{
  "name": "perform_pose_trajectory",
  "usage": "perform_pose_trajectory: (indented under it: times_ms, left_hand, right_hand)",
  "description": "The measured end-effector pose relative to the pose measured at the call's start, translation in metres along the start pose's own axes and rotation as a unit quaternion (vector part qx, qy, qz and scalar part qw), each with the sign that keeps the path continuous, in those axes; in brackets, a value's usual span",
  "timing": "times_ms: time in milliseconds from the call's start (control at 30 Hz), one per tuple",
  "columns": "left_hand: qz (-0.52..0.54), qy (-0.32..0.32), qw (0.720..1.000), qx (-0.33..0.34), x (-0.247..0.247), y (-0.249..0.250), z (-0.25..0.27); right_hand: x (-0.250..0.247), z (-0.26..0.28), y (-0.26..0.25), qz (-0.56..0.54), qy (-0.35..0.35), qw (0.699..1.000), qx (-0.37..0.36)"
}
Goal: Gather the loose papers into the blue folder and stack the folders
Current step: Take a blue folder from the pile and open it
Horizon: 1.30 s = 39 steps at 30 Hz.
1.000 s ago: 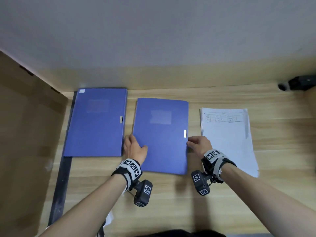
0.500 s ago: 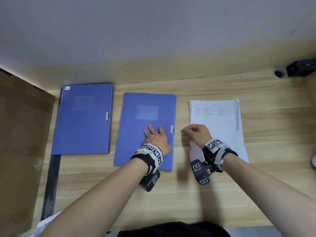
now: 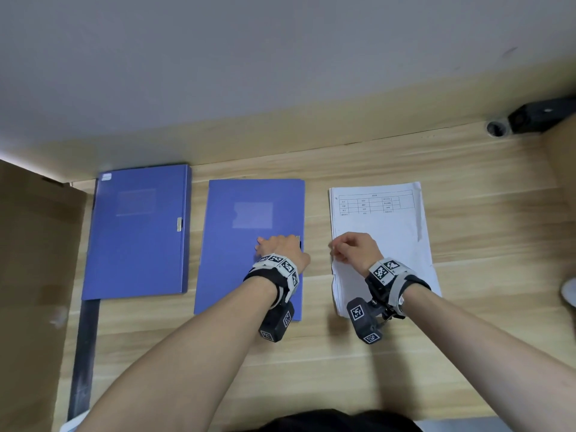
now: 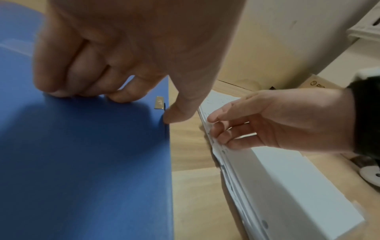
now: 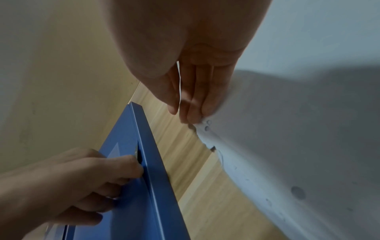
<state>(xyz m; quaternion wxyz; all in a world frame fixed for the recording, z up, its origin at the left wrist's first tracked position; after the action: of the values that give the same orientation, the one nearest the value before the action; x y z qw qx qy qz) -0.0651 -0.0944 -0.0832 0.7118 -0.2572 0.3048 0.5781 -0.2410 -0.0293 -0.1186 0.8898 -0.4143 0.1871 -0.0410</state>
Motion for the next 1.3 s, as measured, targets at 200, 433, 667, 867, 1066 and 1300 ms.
perform_pose_trajectory:
  times_ms: [200, 433, 667, 867, 1066, 1300]
  left_hand:
    - [0.025, 0.075, 0.997, 0.0, -0.021, -0.006, 0.012]
    - [0.06, 0.077, 0.995, 0.021, -0.02, -0.008, 0.009]
    - [0.089, 0.087, 0.991, 0.057, -0.024, -0.017, 0.015]
    - [0.063, 0.08, 0.987, 0.127, -0.029, -0.01, 0.027]
    - [0.108, 0.107, 0.977, 0.152, -0.061, -0.033, 0.058]
    - [0.146, 0.187, 0.953, 0.187, -0.092, -0.076, 0.098]
  right_hand:
    - [0.011, -0.004, -0.006, 0.025, -0.015, 1.0, -0.008]
    - [0.023, -0.012, -0.028, 0.041, -0.037, 0.998, -0.024]
    - [0.049, -0.026, -0.042, 0.095, -0.055, 0.993, -0.034]
    - [0.056, -0.023, -0.04, 0.244, -0.002, 0.969, -0.027]
    - [0.058, -0.019, -0.054, 0.296, 0.014, 0.955, -0.022]
    - [0.067, 0.017, -0.085, 0.342, 0.028, 0.936, -0.077]
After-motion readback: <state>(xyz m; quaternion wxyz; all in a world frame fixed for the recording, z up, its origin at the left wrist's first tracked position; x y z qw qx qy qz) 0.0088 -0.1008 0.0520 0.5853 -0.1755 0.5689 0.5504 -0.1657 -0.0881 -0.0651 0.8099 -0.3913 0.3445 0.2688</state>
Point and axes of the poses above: each hand's wrist, its own z-axis away from the middle knuckle, its own x-axis out of the palm, y = z × x, the point moved 9 cm from there along -z, towards the middle knuckle, and after that the axes turned 6 degrees about y, right-handed, at the moved point
